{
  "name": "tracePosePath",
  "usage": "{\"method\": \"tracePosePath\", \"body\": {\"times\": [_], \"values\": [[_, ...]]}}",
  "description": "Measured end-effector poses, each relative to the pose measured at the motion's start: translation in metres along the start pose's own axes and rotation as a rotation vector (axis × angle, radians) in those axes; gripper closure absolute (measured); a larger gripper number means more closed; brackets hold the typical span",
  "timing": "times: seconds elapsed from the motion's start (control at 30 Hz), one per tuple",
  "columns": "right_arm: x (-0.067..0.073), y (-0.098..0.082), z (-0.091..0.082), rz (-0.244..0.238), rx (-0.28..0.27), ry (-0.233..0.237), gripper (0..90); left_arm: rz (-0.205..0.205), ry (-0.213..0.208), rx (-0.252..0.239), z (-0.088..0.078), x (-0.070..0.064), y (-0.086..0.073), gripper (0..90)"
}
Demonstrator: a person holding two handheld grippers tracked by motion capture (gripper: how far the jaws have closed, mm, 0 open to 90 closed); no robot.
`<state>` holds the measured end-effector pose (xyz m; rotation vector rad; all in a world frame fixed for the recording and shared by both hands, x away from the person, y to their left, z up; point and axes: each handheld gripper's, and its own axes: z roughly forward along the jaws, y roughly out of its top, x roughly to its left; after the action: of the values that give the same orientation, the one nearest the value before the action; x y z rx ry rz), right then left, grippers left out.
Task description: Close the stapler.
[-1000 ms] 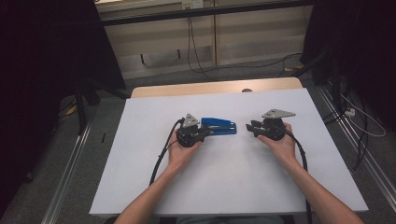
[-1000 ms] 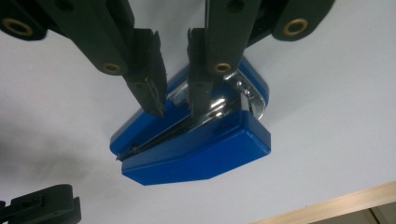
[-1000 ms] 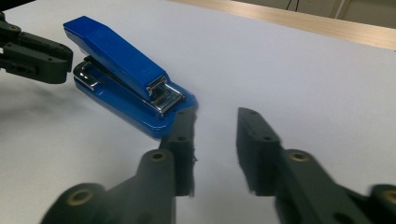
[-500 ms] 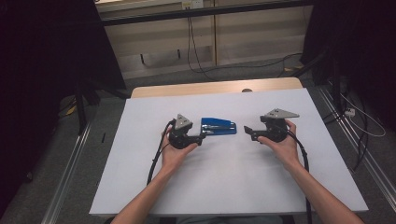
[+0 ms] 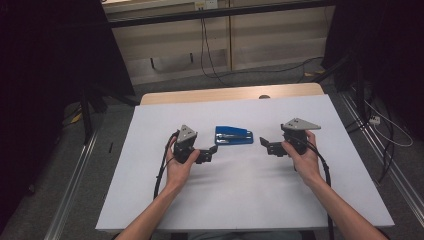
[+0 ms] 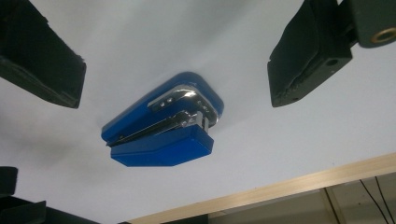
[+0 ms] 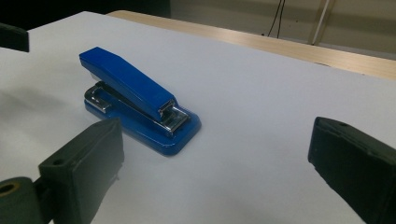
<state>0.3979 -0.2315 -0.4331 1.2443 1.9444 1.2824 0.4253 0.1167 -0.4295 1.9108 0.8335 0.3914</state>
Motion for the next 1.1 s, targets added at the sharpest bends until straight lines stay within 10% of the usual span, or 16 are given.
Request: {"method": "tracePosePath", "body": {"times": [1.1], "values": [[0.011,-0.009,-0.037,-0.005,-0.043,-0.069,4.1,-0.002,0.153,-0.038,-0.082,0.014,-0.026,4.4]]}}
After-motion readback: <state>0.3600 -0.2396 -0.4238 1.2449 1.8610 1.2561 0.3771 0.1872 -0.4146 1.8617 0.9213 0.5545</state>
